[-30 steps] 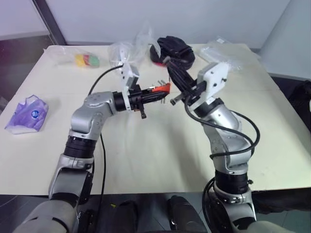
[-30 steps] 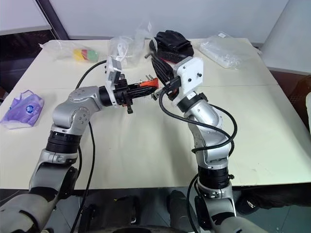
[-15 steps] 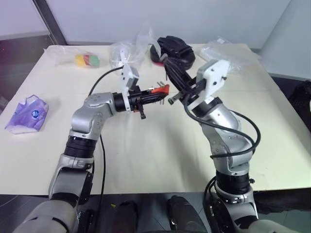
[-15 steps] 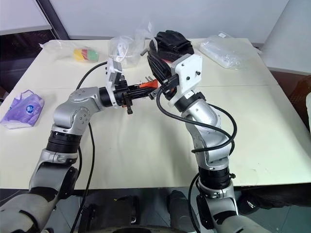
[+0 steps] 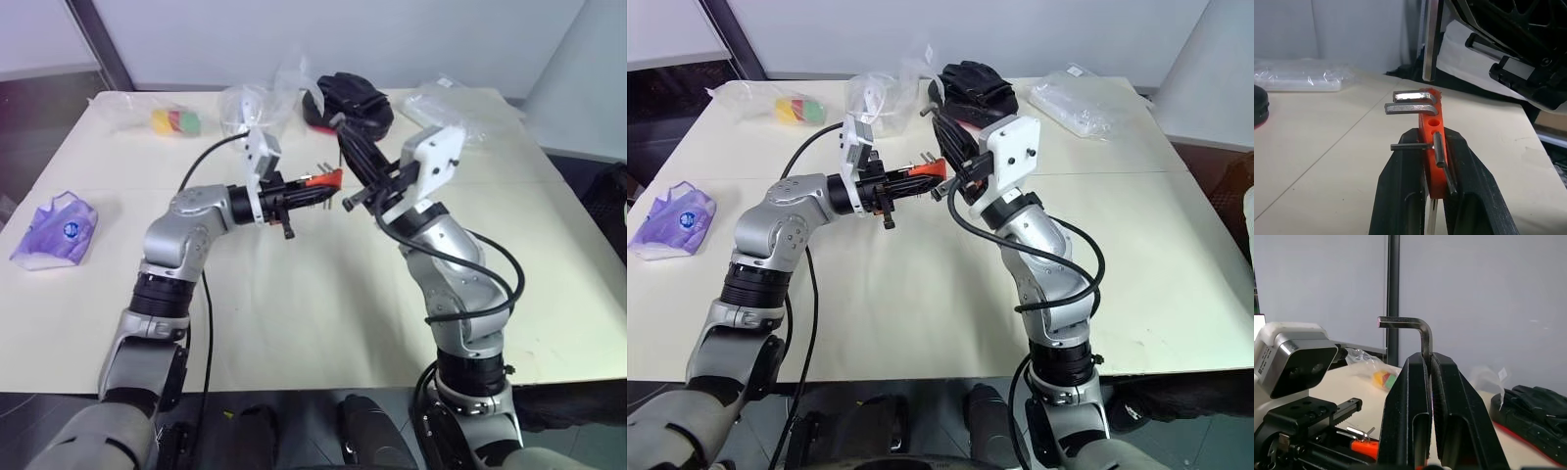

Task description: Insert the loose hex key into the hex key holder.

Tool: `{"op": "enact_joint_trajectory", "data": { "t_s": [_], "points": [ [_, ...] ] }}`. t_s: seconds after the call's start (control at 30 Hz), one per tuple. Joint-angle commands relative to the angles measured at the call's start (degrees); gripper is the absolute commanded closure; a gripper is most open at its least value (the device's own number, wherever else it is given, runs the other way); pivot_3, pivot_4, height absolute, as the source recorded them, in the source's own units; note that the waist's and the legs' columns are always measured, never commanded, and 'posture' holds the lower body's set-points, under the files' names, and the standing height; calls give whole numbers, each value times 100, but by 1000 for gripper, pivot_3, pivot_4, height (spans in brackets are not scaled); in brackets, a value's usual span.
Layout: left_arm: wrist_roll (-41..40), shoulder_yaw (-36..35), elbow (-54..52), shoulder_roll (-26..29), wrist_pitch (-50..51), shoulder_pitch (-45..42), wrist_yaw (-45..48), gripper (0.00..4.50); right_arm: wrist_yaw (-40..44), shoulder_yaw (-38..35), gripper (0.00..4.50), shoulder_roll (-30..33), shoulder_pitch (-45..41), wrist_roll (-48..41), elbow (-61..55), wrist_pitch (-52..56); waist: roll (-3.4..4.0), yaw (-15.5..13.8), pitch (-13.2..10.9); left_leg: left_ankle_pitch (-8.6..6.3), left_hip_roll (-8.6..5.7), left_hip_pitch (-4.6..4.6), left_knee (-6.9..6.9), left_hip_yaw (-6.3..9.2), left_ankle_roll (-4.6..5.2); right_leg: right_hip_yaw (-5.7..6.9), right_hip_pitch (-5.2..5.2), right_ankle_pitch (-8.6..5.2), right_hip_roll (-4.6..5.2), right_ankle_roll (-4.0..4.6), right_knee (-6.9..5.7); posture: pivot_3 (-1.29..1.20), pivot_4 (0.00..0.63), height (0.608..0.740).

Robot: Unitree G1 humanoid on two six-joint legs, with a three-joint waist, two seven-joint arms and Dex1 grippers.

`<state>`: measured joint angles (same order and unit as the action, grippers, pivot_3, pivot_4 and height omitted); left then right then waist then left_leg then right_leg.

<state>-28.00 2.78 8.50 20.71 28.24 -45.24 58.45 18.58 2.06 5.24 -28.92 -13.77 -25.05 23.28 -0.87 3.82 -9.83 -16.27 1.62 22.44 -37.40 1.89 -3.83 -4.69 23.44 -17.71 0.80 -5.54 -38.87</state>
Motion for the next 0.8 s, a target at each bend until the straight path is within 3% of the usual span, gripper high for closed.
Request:
{"op": "enact_joint_trajectory", "data": {
  "t_s": [0.03, 0.8],
  "points": [
    [-52, -103, -153, 10, -47, -173, -20, 4500, -21, 59, 4455, 14, 12, -74, -161, -72, 0, 0, 0, 0, 0, 0, 0, 0, 0, 0, 0, 0, 0, 0, 0, 0, 150, 740],
    [-80, -110, -223, 11, 17, -141, -43, 4500, -96, 75, 4455, -16, 253, -241, -79, 113, 0, -2, 0, 0, 0, 0, -1, 0, 0, 0, 0, 0, -1, 0, 0, 0, 150, 740]
  ]
}}
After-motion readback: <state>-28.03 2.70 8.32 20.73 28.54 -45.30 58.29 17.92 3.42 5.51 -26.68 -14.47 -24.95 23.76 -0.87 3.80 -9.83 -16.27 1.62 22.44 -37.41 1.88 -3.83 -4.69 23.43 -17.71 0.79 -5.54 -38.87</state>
